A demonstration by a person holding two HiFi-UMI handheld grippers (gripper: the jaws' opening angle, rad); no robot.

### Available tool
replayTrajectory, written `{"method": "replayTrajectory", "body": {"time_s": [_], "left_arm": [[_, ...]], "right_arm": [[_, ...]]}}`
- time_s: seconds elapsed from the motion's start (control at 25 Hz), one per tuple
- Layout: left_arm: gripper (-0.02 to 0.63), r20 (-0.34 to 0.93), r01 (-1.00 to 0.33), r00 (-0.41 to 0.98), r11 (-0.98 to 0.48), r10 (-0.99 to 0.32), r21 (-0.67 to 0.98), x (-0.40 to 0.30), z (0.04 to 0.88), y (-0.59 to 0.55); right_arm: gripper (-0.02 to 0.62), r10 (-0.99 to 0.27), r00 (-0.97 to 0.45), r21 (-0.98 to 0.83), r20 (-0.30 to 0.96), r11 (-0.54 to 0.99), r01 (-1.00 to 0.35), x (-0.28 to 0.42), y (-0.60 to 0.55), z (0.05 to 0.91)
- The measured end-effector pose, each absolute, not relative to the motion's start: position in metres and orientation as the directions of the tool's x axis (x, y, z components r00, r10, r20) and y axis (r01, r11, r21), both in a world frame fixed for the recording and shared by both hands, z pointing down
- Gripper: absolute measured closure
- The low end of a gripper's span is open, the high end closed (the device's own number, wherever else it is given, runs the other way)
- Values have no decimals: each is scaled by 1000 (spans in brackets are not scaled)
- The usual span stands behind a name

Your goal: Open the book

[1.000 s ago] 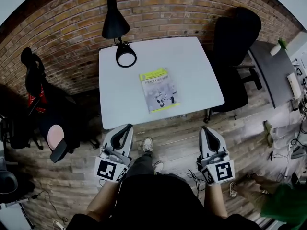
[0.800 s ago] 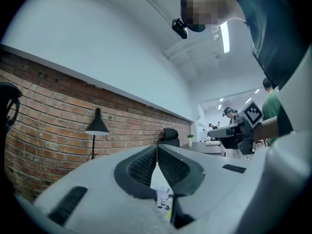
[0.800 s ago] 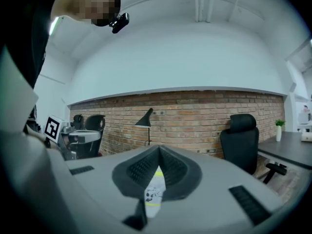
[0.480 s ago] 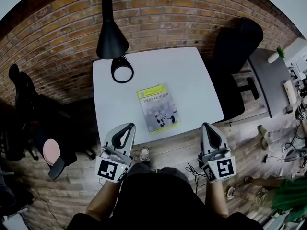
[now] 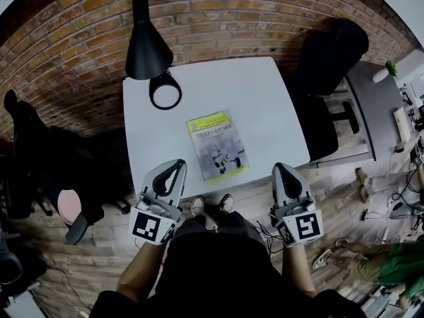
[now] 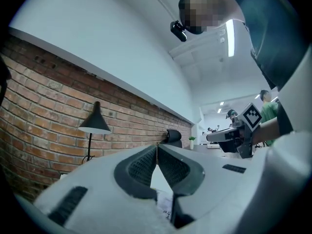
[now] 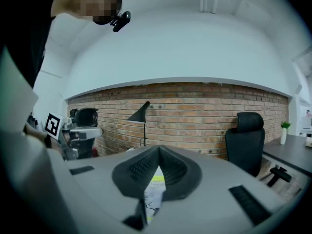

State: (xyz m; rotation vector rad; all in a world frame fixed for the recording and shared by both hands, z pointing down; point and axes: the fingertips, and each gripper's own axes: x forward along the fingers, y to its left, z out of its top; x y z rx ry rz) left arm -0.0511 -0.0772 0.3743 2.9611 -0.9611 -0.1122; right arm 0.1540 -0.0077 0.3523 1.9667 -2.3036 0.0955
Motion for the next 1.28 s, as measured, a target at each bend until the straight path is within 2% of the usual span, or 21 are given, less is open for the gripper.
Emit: {"method": "replayTrajectory", "body": {"time_s": [0.12, 0.32, 0.64, 0.92, 1.04, 1.28], "left_arm": [[575, -84, -615, 784, -788, -615, 23, -50, 368, -79], [575, -37, -640, 767, -768, -641, 31, -44, 364, -74], [575, -37, -663, 748, -749, -663, 7, -40, 372, -75], [575, 45, -682, 732, -730, -680, 50, -39, 386, -71], [575, 56, -693, 720, -719, -691, 40, -41, 388, -69], [575, 91, -724, 689, -689, -719, 42, -50, 398, -60]], "right_arm": [[581, -977, -188, 10, 105, 190, -982, 158, -15, 354], [581, -966, -217, -8, 139, 218, -976, 168, -24, 369], [581, -931, -249, -14, 266, 255, -967, 171, -35, 419], [578, -901, -271, -33, 340, 276, -961, 171, -47, 471], [528, -880, -276, -69, 387, 271, -960, 175, -55, 501], [512, -818, -285, -143, 500, 246, -959, 175, -66, 565]]}}
